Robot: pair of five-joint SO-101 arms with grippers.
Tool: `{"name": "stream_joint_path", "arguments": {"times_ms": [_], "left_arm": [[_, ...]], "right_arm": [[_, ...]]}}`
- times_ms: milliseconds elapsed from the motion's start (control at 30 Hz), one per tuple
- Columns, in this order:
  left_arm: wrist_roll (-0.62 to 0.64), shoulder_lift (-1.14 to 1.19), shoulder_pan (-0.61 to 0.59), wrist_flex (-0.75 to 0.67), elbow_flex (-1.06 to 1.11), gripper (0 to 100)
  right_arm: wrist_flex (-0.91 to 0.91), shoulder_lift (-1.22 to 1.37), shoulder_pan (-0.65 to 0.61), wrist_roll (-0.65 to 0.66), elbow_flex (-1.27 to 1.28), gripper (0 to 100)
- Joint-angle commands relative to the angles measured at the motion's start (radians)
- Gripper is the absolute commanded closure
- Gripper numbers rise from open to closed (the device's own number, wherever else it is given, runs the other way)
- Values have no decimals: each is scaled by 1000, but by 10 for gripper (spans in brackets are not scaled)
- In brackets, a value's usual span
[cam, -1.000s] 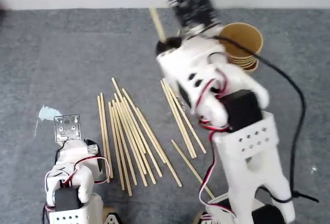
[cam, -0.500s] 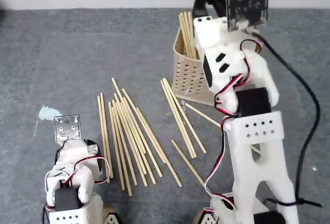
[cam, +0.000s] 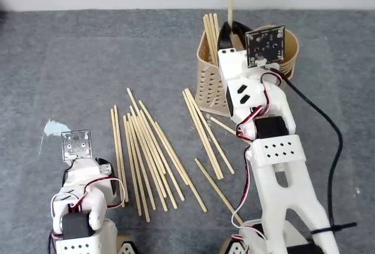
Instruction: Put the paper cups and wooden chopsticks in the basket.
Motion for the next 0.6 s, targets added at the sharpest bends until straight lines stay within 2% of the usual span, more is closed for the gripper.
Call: {"name": "stream_joint_path", "arguments": {"times_ms": [0, 67, 267, 433, 567], "left_arm": [[6, -18, -2, 5, -48, 986], [6, -18, -2, 5, -48, 986], [6, -18, -2, 5, -48, 986], [6, -18, -2, 5, -48, 986], [6, -18, -2, 5, -48, 986]], "right_arm": [[-10, -38, 7, 5, -9, 988], [28, -39, 5, 5, -17, 973], [94, -50, 4, 5, -31, 801], [251, -50, -2, -38, -150, 798], [518, -50, -39, -118, -319, 798]]}}
